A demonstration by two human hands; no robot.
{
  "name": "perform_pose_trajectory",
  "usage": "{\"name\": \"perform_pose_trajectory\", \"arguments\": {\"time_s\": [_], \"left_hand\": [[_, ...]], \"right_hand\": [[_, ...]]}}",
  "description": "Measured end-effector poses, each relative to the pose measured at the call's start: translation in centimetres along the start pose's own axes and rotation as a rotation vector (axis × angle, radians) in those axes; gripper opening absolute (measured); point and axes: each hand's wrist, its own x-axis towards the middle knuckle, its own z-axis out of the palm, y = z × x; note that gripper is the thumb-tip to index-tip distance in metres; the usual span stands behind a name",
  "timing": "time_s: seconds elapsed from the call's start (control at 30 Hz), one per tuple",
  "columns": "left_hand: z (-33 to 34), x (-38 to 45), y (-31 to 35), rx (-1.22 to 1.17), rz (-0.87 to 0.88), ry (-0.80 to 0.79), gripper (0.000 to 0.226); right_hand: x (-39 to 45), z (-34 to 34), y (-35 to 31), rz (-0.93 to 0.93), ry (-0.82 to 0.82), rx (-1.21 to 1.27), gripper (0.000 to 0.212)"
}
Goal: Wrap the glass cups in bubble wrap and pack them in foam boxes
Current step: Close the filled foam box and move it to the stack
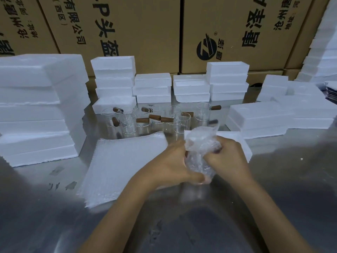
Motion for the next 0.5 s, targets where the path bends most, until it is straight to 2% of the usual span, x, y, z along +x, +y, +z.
{"name": "perform_pose_trajectory", "arguments": {"time_s": [0.07,0.1,0.17,0.23,0.33,0.43,0.5], "left_hand": [[-0.9,0.0,-0.4,-0.247,-0.038,-0.006,0.051],[-1.3,0.1,-0.7,-0.244,-0.053,0.048,0.043],[-1.6,0.3,-1.2,-0.17,-0.053,0.152,0.025],[-0.8,0.4,-0.8,-0.139,-0.038,0.194,0.016],[0.6,0.4,0.1,-0.091,-0.042,0.315,0.022],[0.8,0.6,-0.3,0.169,-0.08,0.449,0.014],[0.8,0.7,-0.5,0.279,-0.15,0.484,0.012]], "right_hand": [[0.0,0.4,0.2,-0.059,-0.006,-0.029,0.014],[0.1,0.5,0.4,-0.082,0.012,-0.029,0.018],[0.2,0.8,0.6,-0.116,0.036,-0.03,0.021],[0.1,0.9,0.6,-0.12,0.008,0.037,0.012],[-0.1,0.9,0.2,-0.157,-0.022,0.231,0.029],[0.0,0.7,-0.4,-0.25,0.038,0.391,0.021],[-0.1,0.7,-0.3,-0.288,-0.007,0.335,0.021]]}}
